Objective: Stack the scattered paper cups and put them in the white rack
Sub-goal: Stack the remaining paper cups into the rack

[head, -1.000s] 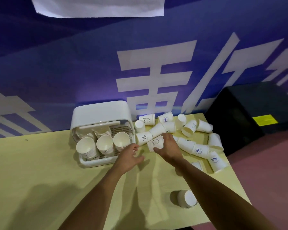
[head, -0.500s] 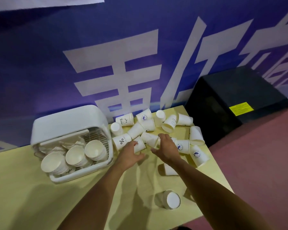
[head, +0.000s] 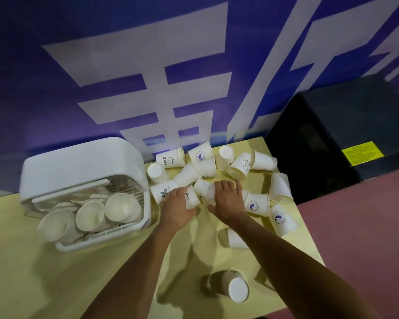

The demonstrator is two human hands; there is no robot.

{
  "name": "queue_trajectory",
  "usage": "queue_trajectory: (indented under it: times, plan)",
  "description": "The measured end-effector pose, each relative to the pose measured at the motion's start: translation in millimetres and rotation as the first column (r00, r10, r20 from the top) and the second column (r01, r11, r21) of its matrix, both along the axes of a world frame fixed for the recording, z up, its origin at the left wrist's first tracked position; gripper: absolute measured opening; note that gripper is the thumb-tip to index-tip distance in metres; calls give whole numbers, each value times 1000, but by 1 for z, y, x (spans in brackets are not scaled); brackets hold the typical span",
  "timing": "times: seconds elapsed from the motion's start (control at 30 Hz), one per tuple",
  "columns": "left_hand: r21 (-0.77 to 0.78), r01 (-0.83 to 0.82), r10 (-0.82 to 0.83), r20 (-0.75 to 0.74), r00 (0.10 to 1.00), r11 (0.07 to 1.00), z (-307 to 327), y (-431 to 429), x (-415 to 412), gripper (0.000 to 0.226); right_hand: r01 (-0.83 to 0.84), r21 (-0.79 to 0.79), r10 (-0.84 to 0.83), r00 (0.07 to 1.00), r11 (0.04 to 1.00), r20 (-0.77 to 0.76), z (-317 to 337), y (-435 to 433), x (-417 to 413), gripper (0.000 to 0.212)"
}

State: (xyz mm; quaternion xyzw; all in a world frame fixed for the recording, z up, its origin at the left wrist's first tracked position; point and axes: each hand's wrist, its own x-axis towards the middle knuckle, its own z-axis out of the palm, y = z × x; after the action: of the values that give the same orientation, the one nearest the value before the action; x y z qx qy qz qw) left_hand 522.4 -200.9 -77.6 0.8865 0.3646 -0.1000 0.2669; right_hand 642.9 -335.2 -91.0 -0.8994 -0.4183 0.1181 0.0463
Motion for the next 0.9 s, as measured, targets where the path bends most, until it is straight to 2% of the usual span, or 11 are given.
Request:
queue_trajectory:
  times: [0.17, 0.4, 0.5, 0.6, 0.7, 0.9]
  plan:
    - [23, -36, 37, -58, 998, 999, -8, -3, 0, 71, -19, -35, 20, 999, 999, 27, -6, 6, 2, 56]
    - [58, -37, 37, -6, 999, 998, -15, -2, -11, 66, 42, 167, -36, 999, 985, -35, 0, 6, -2, 59]
    - [59, -30, 28, 37, 999, 998, -13, -2, -17, 62, 110, 295, -89, 992, 949, -86, 9, 6, -4, 58]
    - [-22, -49, 51, 116, 992, 999, -9, -4, -21, 68, 251, 347, -190, 961, 903, -200, 19, 8, -6, 62]
    - [-86, -68, 82, 170, 982, 994, -1, -7, -29, 74, 354, 353, -262, 923, 866, -283, 29, 11, -12, 67]
    - [-113, -83, 106, 219, 970, 990, 19, -7, -56, 73, 408, 381, -279, 894, 829, -351, 47, 18, -26, 73]
